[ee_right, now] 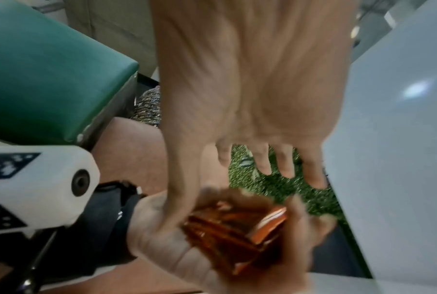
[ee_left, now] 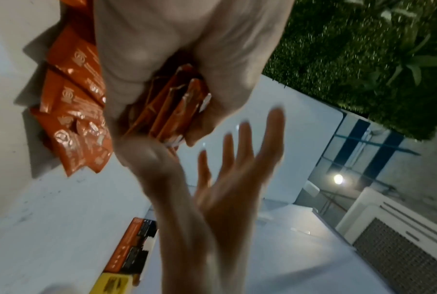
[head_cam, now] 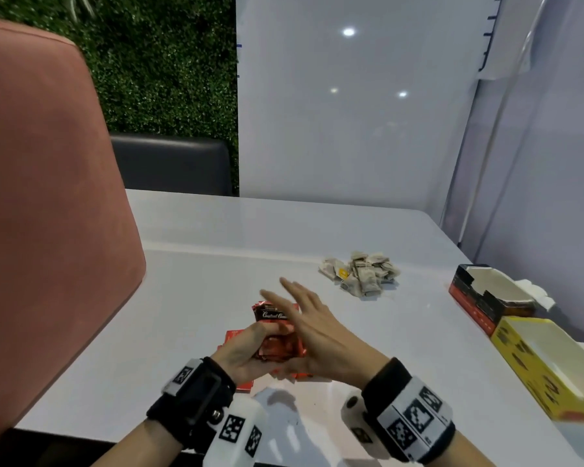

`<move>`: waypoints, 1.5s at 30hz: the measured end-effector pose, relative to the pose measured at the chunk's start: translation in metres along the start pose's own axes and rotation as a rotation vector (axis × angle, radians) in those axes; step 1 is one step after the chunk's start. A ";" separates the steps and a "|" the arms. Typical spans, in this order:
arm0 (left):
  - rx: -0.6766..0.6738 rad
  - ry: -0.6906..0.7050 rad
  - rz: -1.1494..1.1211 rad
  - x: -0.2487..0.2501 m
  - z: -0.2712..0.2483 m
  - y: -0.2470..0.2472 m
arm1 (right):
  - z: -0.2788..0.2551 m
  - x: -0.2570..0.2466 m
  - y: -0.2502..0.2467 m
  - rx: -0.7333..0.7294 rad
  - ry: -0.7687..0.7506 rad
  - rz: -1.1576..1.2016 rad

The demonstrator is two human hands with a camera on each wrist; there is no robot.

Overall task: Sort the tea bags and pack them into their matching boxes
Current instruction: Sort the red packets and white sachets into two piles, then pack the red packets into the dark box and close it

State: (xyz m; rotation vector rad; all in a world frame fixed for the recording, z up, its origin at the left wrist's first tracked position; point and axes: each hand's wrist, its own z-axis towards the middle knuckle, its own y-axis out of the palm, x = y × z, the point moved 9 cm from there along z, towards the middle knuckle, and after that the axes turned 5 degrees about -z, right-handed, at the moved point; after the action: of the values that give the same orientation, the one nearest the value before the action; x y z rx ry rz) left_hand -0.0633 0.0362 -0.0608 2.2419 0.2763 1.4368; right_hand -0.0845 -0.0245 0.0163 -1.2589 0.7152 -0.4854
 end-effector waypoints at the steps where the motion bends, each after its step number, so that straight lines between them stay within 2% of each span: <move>1: 0.003 0.002 0.001 -0.002 0.000 0.003 | 0.003 -0.005 0.006 -0.052 -0.032 -0.043; 3: -0.026 -0.013 0.000 -0.005 0.000 0.012 | 0.009 -0.005 0.011 -0.105 -0.040 -0.101; 6: -0.106 -0.061 0.032 -0.007 -0.002 0.022 | 0.015 0.004 0.009 -0.092 0.001 -0.092; 13: -0.083 -0.069 0.164 -0.008 -0.003 0.013 | 0.008 -0.009 0.009 0.022 -0.027 -0.227; 15: -0.084 -0.065 0.154 -0.011 -0.004 0.014 | 0.002 -0.005 0.010 -0.026 -0.037 -0.136; 17: -0.138 -0.076 0.151 -0.012 -0.006 0.019 | -0.005 0.011 0.000 -0.085 0.022 0.118; 19: -0.181 -0.101 0.122 -0.007 -0.009 0.017 | -0.013 0.051 -0.024 -0.024 0.164 0.251; 21: -0.179 -0.099 0.050 0.003 -0.009 0.007 | -0.025 0.123 -0.061 0.116 0.412 0.122; 23: -0.172 -0.098 -0.007 0.012 -0.012 -0.003 | -0.051 0.200 -0.093 0.186 0.733 -0.080; 26: -0.166 -0.088 -0.025 0.019 -0.015 -0.014 | -0.099 0.273 -0.117 0.067 1.087 -0.303; 28: -0.174 -0.069 -0.028 0.023 -0.016 -0.017 | -0.121 0.294 -0.112 -0.078 1.163 -0.395; 30: -0.172 -0.046 -0.039 0.028 -0.017 -0.021 | -0.127 0.307 -0.101 -0.139 1.108 -0.451; 34: -0.136 -0.010 -0.049 0.036 -0.019 -0.027 | -0.127 0.295 -0.099 -0.054 1.055 -0.485; 38: -0.079 0.025 -0.075 0.043 -0.021 -0.038 | -0.119 0.282 -0.103 -0.089 1.062 -0.610; 39: -0.055 0.043 -0.087 0.045 -0.021 -0.043 | -0.114 0.277 -0.109 -0.046 1.041 -0.624; 42: -0.002 0.102 -0.107 0.052 -0.021 -0.050 | -0.101 0.239 -0.121 0.144 0.833 -0.610; 45: 0.052 0.181 -0.105 0.065 -0.026 -0.054 | -0.098 0.177 -0.104 0.162 0.583 -0.528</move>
State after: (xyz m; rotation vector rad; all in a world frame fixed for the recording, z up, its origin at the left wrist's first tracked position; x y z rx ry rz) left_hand -0.0543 0.1166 -0.0248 2.1051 0.4878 1.5945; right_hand -0.0265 -0.2396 0.0646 -1.1508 0.7989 -1.3549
